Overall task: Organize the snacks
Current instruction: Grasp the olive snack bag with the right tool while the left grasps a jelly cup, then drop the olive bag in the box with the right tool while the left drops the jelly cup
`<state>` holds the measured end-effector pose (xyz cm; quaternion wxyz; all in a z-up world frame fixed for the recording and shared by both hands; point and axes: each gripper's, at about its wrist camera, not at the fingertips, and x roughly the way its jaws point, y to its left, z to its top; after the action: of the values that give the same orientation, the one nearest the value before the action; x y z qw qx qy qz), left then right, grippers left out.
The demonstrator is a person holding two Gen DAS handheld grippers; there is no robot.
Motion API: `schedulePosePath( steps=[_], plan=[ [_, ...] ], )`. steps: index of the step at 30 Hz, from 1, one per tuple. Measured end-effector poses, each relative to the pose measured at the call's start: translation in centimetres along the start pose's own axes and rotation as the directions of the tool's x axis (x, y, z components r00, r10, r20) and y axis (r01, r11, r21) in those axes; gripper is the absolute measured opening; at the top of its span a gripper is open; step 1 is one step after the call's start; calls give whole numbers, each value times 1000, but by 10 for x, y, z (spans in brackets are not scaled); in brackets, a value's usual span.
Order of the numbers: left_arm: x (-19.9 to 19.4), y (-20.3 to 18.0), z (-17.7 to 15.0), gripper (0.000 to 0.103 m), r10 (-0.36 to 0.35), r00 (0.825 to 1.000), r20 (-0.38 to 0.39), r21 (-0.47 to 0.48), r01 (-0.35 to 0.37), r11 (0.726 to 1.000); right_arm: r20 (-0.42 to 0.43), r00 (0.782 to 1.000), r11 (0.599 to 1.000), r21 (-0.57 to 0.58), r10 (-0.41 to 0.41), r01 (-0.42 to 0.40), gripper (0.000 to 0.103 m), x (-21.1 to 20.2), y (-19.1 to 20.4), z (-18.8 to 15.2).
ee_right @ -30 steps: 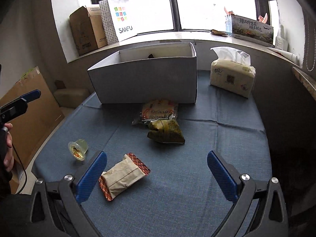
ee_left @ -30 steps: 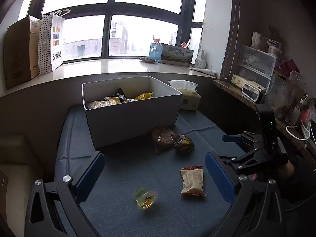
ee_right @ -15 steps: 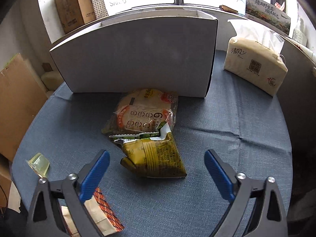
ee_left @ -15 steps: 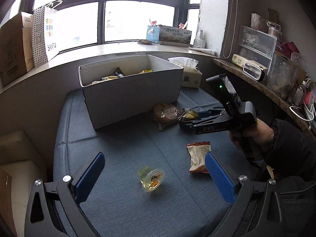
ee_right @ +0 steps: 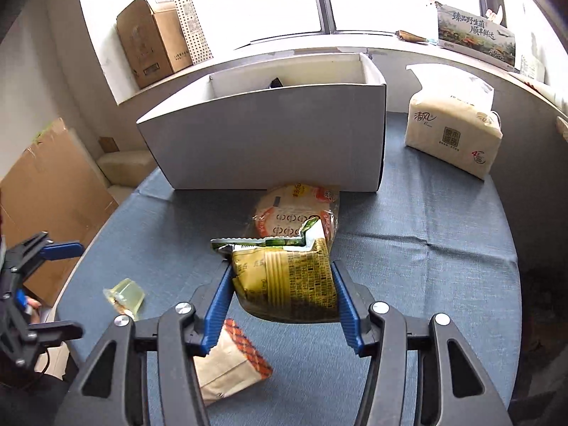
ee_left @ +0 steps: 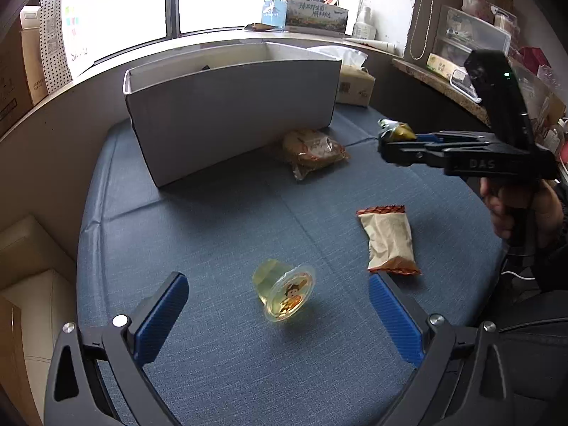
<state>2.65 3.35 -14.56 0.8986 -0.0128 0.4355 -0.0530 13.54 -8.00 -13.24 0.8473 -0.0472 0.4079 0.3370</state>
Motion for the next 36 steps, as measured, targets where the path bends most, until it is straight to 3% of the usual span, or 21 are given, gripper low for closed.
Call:
schedulePosePath(
  steps=[9, 11, 13, 21, 26, 32, 36],
  plan=[
    [37, 0, -1, 101, 17, 998, -64, -11, -18, 1000, 25, 1000, 999, 51, 1, -3, 58, -49, -4, -39],
    [44, 6, -2, 80, -18, 997, -80, -47, 14, 999, 26, 1000, 998, 65, -8, 6, 59, -54, -7, -45],
    [41, 8, -2, 50, -40, 997, -61, -49, 37, 998, 23, 1000, 997, 82, -2, 0, 58, -54, -9, -50],
    [5, 13, 3, 50, -40, 997, 58, -71, 44, 996, 15, 1000, 998, 61, 2, -3, 59, -48, -2, -51],
    [-26, 24, 31, 50, -58, 982, 177, -99, 77, 992, 54, 998, 998, 55, 20, -23, 59, -48, 7, -35],
    [-56, 51, 98, 50, -22, 948, 319, -109, 60, 992, 166, 985, 997, 39, 53, -60, 59, -55, 14, 29],
    [-55, 72, 155, 50, 11, 934, 357, -135, 40, 990, 228, 972, 997, 33, 58, -67, 59, -48, 12, 89]
  ],
)
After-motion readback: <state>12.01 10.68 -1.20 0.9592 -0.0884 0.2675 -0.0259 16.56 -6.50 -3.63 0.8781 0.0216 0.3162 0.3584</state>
